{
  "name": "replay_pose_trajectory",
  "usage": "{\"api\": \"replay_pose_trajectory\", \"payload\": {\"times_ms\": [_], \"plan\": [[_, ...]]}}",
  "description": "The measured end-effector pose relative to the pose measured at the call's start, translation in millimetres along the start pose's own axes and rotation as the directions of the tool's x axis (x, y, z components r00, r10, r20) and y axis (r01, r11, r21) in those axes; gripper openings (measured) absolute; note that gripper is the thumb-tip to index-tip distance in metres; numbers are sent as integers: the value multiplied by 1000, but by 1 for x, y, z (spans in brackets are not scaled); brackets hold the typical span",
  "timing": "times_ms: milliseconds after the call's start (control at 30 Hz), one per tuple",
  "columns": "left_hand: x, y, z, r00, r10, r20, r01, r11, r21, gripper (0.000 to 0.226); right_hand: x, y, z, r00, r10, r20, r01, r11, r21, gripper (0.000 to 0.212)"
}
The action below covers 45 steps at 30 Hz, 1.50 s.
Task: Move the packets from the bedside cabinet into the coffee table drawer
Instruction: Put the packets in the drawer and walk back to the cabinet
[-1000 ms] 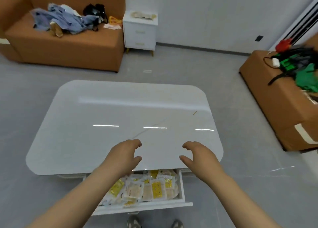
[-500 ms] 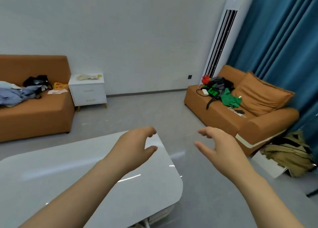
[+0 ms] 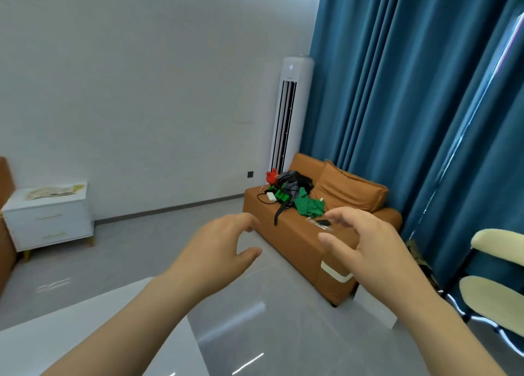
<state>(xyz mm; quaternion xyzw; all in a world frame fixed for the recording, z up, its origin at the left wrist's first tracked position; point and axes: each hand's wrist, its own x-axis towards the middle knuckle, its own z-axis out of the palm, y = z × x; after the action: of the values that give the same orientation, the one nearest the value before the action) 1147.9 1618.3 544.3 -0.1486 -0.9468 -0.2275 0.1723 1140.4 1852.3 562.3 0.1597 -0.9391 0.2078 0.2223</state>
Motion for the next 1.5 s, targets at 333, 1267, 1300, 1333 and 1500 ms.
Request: {"api": "replay_pose_trajectory", "payload": {"times_ms": [333, 1267, 1300, 1333, 1500], "plan": [[125, 17, 52, 998, 54, -18, -54, 998, 26, 39, 80, 87, 5, 999, 20, -50, -21, 1000, -15, 37], [480, -180, 137, 965, -212, -153, 236, 959, 159, 39, 513, 231, 204, 951, -279, 132, 273, 960, 61, 38], [487, -189, 140, 957, -244, -160, 269, 949, 164, 39, 529, 231, 215, 940, -307, 149, 298, 952, 74, 39], [492, -198, 141, 947, -274, -167, 301, 939, 168, 39, 544, 230, 228, 928, -334, 166, 323, 942, 91, 39], [512, -255, 139, 890, -406, -208, 445, 872, 204, 41, 609, 201, 293, 853, -465, 236, 423, 882, 209, 41]]}}
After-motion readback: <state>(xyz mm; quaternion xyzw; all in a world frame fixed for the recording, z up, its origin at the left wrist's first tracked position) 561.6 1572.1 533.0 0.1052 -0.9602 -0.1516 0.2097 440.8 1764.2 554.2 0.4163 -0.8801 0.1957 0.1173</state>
